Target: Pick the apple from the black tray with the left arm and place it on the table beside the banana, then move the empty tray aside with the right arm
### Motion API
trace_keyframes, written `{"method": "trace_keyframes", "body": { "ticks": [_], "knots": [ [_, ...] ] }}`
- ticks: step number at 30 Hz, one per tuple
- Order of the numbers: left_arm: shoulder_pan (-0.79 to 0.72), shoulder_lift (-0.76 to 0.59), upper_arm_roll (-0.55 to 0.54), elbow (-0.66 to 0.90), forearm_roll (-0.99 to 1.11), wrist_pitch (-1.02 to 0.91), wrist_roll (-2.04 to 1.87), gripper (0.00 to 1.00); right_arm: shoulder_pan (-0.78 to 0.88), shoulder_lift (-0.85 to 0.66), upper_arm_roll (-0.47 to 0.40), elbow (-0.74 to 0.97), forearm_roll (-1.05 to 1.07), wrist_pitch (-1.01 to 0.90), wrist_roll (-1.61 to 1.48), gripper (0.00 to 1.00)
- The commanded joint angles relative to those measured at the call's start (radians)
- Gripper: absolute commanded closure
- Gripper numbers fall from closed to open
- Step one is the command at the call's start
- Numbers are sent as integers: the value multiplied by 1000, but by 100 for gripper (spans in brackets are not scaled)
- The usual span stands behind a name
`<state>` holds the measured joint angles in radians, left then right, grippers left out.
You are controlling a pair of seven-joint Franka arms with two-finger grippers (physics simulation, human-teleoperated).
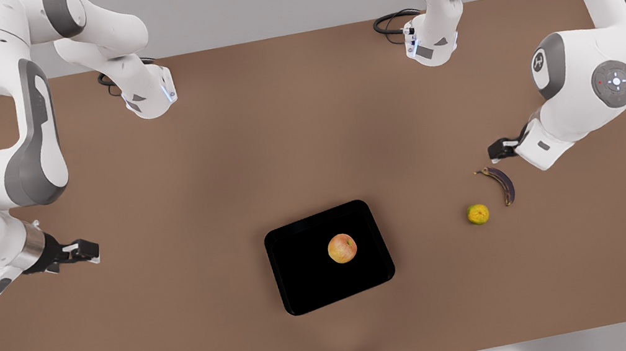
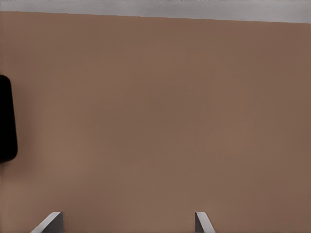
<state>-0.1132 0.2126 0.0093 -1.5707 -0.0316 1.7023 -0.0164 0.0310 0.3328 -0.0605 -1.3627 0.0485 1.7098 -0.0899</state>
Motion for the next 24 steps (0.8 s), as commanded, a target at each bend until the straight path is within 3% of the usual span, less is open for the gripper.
{"method": "trace_keyframes", "body": {
  "ticks": [1, 3, 5, 9, 12, 15, 17, 24],
  "knots": [
    [-2, 1, 0, 1, -8, 36, -23, 0, 0, -1, 1, 1, 4, 25, -51, 0],
    [-10, 19, -2, 40, -8, 11, -26, 0, 0, -1, 1, 1, 4, 25, -51, 0],
    [-126, 42, -11, 46, -41, 31, -158, 0, 0, 52, 1, 1, 2, 31, -57, 0],
    [-391, 298, -11, 198, -42, 198, -602, 0, 0, 106, -1, 7, 2, 88, -57, 0],
    [-438, 482, -9, 402, -44, 217, -770, 0, -2, 71, -1, 56, 1, 28, -53, 0],
    [-470, 548, -9, 419, -42, 289, -861, 0, 0, 43, -1, 57, 4, -16, -54, 0],
    [-482, 605, 3, 429, -22, 441, -982, 0, 0, 43, -1, 57, 2, -27, -54, 0],
    [-511, 719, 3, 544, 56, 490, -959, 0, 0, 43, -1, 57, 2, -27, -54, 0]
  ]
}}
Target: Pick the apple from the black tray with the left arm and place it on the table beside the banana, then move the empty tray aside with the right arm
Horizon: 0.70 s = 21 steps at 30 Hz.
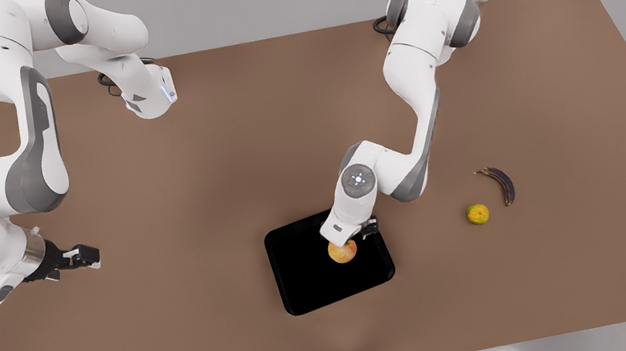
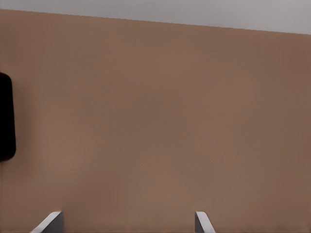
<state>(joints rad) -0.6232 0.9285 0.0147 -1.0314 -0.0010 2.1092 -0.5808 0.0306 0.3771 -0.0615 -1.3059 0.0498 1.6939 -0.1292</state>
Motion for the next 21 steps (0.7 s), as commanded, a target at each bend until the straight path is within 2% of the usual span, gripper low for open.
{"method": "trace_keyframes", "body": {
  "ticks": [1, 7, 21],
  "knots": [
    [-3, 15, -2, 8, 26, 92, -395, 0, 0, -1, 0, 1, 1, -11, -15, 0],
    [-33, 72, -2, 7, 65, 141, -386, 0, 2, -1, 2, 1, 1, -11, -13, 0],
    [-43, 79, 10, -19, 125, 92, -280, 0, 2, -1, 2, 1, 1, -11, -13, 0]
  ]
}}
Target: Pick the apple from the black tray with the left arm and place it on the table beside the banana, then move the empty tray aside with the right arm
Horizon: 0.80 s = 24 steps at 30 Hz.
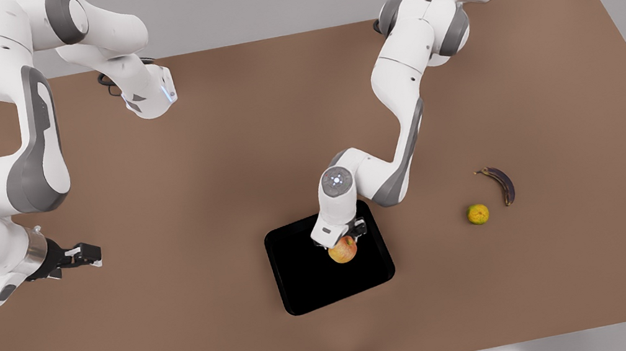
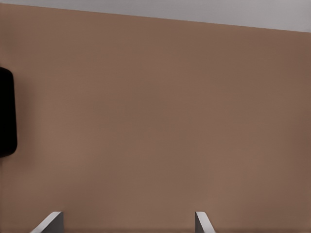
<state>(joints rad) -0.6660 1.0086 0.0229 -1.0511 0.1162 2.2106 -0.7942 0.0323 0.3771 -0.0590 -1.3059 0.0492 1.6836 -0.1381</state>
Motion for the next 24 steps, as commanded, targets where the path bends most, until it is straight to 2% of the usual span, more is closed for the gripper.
{"method": "trace_keyframes", "body": {
  "ticks": [1, 24],
  "knots": [
    [2, 7, 2, 2, 8, -3, -62, 0, 0, -1, 1, 1, 0, -1, -5, 0],
    [6, 77, 8, 11, 6, 130, -94, 0, 0, -1, 1, 1, 0, -1, -6, 0]
  ]
}}
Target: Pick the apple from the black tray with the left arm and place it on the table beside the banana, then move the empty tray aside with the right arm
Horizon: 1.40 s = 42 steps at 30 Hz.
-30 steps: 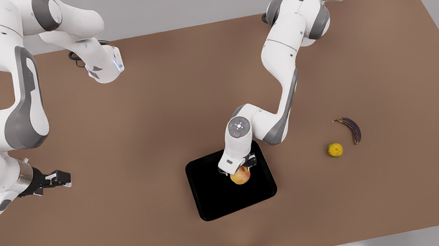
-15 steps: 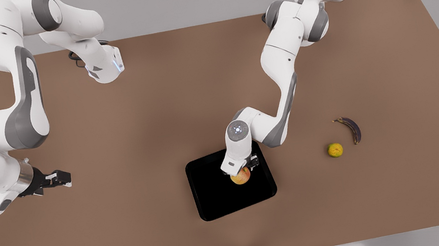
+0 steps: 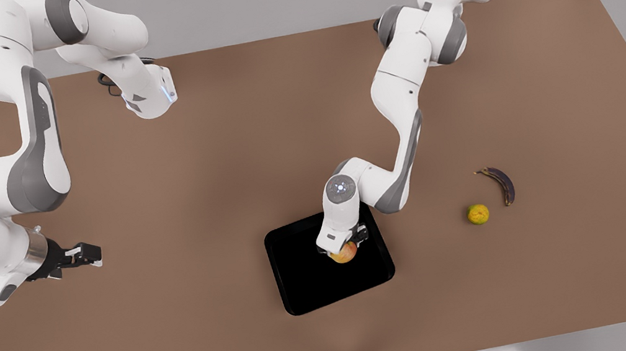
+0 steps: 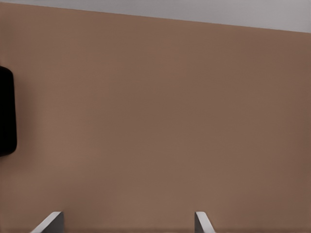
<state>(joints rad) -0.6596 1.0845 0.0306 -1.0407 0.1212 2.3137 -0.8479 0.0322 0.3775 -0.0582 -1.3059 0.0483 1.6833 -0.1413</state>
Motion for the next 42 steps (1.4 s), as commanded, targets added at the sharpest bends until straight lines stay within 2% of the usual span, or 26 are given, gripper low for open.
{"method": "trace_keyframes", "body": {
  "ticks": [1, 10, 11, 12, 18, 20, 22, 24, 25, 27, 28, 30, 31, 32, 34, 35, 36, 37, 42],
  "knots": [
    [0, 3, 0, 1, 2, 27, -40, 0, 0, 0, 0, 1, 1, 0, -3, 0],
    [0, 29, 8, -2, 2, 41, -40, 0, 0, -2, -2, 1, 1, 0, -3, 0],
    [0, 26, 8, -2, 0, 39, -48, 19, -2, 0, -2, 1, 1, 0, -3, 0],
    [0, 25, 8, -2, -2, 38, -50, 25, -1, -2, -2, 1, 1, 0, -1, 0],
    [3, -29, 3, -2, -9, -57, -34, 24, 0, -2, 0, 1, 1, 0, -1, 0],
    [5, -106, 2, -10, -11, -204, 9, 23, 0, -2, 0, 1, 1, 0, -1, 0],
    [18, -227, 2, -165, -11, -212, 61, 23, 44, -2, -2, 5, 2, -60, 9, 0],
    [81, -362, 2, -292, -64, -223, 183, 23, 169, -2, 6, 120, -1, -180, 231, 0],
    [121, -399, 3, -300, -64, -275, 234, 23, 250, -2, -2, 123, 1, -181, 348, 0],
    [227, -434, 5, -323, -66, -335, 400, 23, 311, 47, 57, 175, 2, -163, 462, 0],
    [291, -471, 5, -367, -66, -333, 513, 23, 310, 90, 115, 203, 2, -139, 485, 0],
    [442, -494, 5, -386, -67, -332, 753, 21, 325, 124, 164, 203, 1, -109, 583, 0],
    [477, -477, 5, -384, -66, -312, 790, 20, 359, 144, 169, 198, 2, -34, 658, 0],
    [491, -450, 5, -381, -66, -290, 800, 20, 361, 159, 169, 191, 5, -4, 678, 0],
    [511, -399, 5, -377, -63, -258, 799, 18, 354, 143, 167, 34, 10, 183, 729, 0],
    [511, -387, 6, -377, -60, -260, 797, 12, 360, 155, 169, 34, 7, 272, 798, 0],
    [512, -374, 6, -377, -61, -255, 797, 11, 356, 178, 169, 34, 2, 348, 807, 0],
    [522, -359, 6, -377, -61, -251, 797, 0, 356, 215, 169, 39, 1, 357, 816, 0],
    [543, -345, 6, -375, -63, -255, 790, 0, 356, 305, 166, 73, -8, 512, 812, 0]
  ]
}}
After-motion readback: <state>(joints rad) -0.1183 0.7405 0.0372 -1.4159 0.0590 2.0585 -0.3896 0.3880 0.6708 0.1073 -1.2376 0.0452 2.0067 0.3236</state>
